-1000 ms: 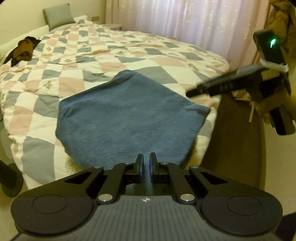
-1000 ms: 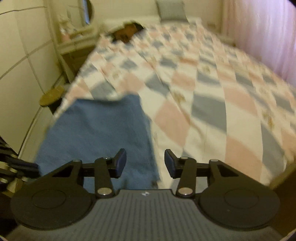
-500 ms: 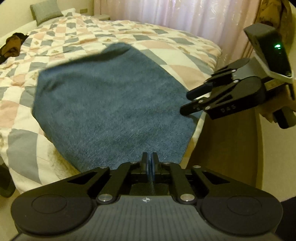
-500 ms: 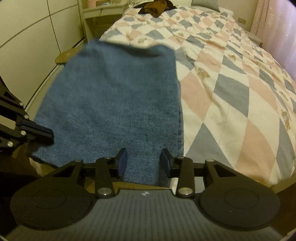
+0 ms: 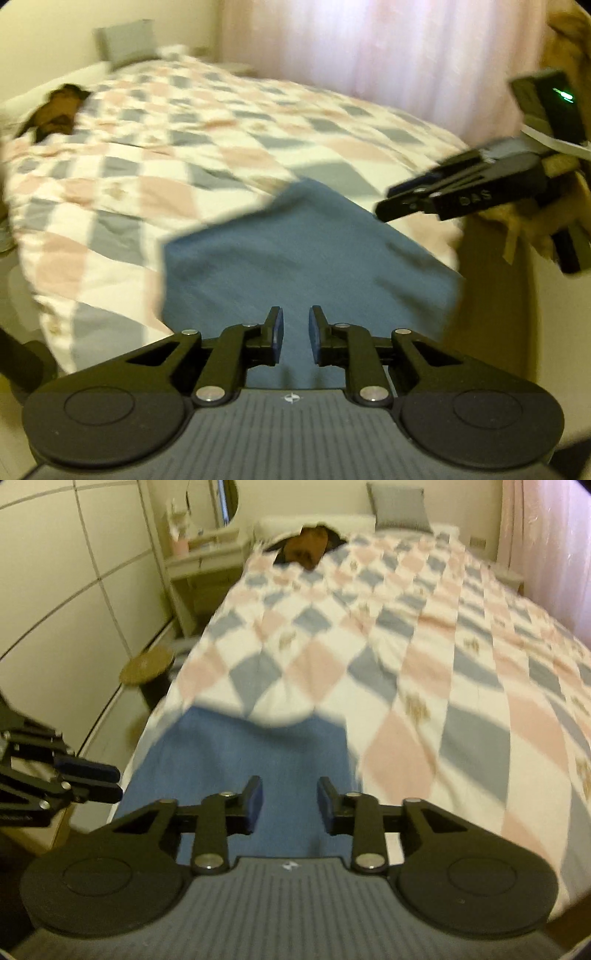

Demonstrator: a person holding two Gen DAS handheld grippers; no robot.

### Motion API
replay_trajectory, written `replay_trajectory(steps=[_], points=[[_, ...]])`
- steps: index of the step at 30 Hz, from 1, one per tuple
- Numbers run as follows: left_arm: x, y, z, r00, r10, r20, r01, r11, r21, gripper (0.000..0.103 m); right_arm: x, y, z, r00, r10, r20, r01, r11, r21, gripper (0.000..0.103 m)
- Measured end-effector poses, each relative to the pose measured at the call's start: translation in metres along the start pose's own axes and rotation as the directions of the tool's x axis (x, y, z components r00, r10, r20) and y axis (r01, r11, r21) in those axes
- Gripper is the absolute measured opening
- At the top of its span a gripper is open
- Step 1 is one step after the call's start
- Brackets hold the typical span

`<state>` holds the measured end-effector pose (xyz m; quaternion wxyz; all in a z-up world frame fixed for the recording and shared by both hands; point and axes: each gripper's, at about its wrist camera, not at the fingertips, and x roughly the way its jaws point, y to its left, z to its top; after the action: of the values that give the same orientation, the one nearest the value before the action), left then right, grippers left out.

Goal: Fold clothes
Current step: 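Lower the folded jeans onto the cream towel stack and open both grippers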

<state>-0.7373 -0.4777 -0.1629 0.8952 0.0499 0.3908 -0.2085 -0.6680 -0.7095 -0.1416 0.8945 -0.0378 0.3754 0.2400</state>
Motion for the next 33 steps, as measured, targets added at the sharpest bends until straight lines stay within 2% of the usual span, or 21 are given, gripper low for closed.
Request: replay_trajectory(steps=[2,4,6,8,11,14,17,19,22,24,28,30,33], points=[[0.019,0.020,0.014,0.998,0.067,0.023,-0.065,0.997,-0.050,0.019,0.024,-0.005,0.015,1.000,0.000,0.023,0.000,1.000,0.006,0.025],[0.040,0.040,0.026,0.992,0.119,0.029,-0.115,0.987,-0.115,0.018,0.054,-0.012,0.022,1.000,-0.012,-0.004,0.012,1.000,0.018,0.024],[0.061,0.056,0.032,0.990,0.138,0.013,-0.134,0.976,-0.172,0.018,0.076,-0.021,0.019,0.998,-0.023,-0.053,0.025,0.999,0.042,0.023],[0.077,0.063,0.031,0.989,0.143,-0.025,-0.145,0.970,-0.195,0.018,0.081,-0.032,0.013,0.998,-0.019,-0.062,0.024,0.995,0.092,0.023],[0.070,0.055,0.025,0.991,0.133,-0.022,-0.134,0.972,-0.194,0.018,0.056,-0.042,0.007,0.999,-0.029,-0.023,0.032,0.987,0.159,0.023],[0.040,0.033,0.010,0.999,0.054,-0.008,-0.055,0.984,-0.171,0.018,0.015,-0.038,-0.006,1.000,-0.016,0.001,0.015,0.986,0.168,0.023],[0.011,0.002,-0.012,0.999,-0.030,-0.020,0.028,0.994,-0.108,0.021,-0.018,-0.021,-0.029,0.999,0.004,-0.041,0.001,0.991,0.136,0.023],[0.005,-0.015,-0.029,0.997,-0.047,-0.058,0.043,0.997,-0.070,0.023,-0.028,-0.009,-0.047,0.996,0.003,-0.092,0.005,0.996,0.091,0.023],[0.018,-0.026,-0.049,0.991,-0.041,-0.125,0.032,0.997,-0.075,0.023,-0.009,-0.003,-0.077,0.977,-0.064,-0.204,0.071,0.997,0.027,0.018],[0.026,-0.031,-0.051,0.991,-0.029,-0.129,0.022,0.998,-0.053,0.022,-0.002,-0.007,-0.085,0.973,-0.079,-0.215,0.090,0.995,0.043,0.017],[0.021,-0.037,-0.035,0.990,-0.004,-0.138,0.001,1.000,-0.023,0.024,-0.015,-0.009,-0.076,0.980,-0.065,-0.189,0.081,0.993,0.081,0.019],[0.013,-0.038,-0.027,0.984,0.026,-0.177,-0.029,0.999,-0.019,0.025,-0.024,-0.009,-0.071,0.981,-0.058,-0.185,0.081,0.990,0.119,0.023],[-0.001,-0.037,-0.015,0.965,0.075,-0.251,-0.088,0.995,-0.041,0.040,-0.039,-0.006,-0.062,0.985,-0.042,-0.167,0.077,0.976,0.206,0.037]])
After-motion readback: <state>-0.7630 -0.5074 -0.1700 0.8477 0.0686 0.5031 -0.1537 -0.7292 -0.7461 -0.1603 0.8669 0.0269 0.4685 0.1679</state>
